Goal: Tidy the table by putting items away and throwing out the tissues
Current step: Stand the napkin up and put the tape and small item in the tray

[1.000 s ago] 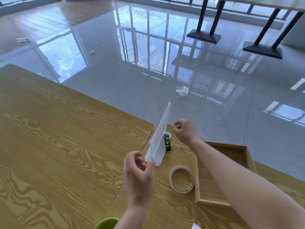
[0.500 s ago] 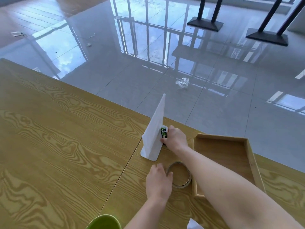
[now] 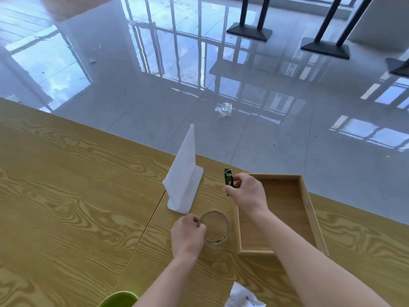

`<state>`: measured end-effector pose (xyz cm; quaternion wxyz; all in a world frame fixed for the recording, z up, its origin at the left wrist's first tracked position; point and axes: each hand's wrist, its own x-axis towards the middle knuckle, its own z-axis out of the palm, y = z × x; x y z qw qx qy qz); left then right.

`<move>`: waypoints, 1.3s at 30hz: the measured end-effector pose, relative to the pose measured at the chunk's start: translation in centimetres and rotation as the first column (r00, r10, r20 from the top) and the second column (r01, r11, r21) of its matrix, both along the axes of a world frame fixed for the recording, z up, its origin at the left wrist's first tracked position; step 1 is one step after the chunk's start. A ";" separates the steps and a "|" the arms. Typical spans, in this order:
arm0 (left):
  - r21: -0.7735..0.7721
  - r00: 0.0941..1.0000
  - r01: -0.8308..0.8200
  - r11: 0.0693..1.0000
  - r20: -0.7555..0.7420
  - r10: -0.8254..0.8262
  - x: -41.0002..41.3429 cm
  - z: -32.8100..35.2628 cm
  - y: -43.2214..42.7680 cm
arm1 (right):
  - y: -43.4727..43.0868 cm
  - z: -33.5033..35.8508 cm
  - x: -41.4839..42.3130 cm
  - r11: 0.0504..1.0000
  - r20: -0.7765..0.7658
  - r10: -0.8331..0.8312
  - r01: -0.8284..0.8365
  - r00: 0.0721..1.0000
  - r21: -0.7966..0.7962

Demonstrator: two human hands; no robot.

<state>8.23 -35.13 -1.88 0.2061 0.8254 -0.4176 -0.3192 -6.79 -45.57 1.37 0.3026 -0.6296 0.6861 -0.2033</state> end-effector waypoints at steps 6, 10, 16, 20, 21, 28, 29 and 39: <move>-0.082 0.999 -0.031 0.996 0.014 0.032 -0.3 1.0 0.9 | 3.0 -1.5 -5.1 0.990 -0.069 -0.106 0.111 0.992 0.088; -0.104 1.000 -0.017 0.994 -0.005 0.016 -1.3 1.9 1.1 | 3.5 -2.6 -4.8 0.984 -0.147 -0.060 0.083 0.987 0.159; -0.148 0.998 0.008 0.989 -0.053 -0.016 -2.7 3.1 0.6 | 4.6 -2.2 -5.8 0.987 -0.044 -0.058 0.064 0.997 0.145; -0.178 0.997 0.037 0.983 -0.060 -0.048 -4.4 3.8 0.0 | 6.2 -0.1 -7.3 0.977 0.398 -0.204 0.159 0.894 0.143; -0.179 0.996 0.050 0.983 -0.060 -0.061 -5.0 4.0 -0.2 | 6.5 0.3 -7.6 0.981 0.426 -0.181 0.129 0.886 0.146; -0.229 0.984 0.105 0.968 -0.115 -0.135 -8.5 4.4 -0.9 | 7.3 0.8 -10.2 0.986 0.414 -0.118 0.057 0.903 0.156; -0.250 0.983 0.122 0.960 -0.102 -0.152 -8.8 4.4 -0.8 | 7.1 0.6 -10.8 0.984 0.382 -0.145 0.091 0.913 0.156; -0.131 0.808 0.529 0.838 0.381 -0.450 -9.2 2.0 -3.6 | 4.1 -1.8 -14.0 0.957 0.093 -0.230 0.208 0.969 0.202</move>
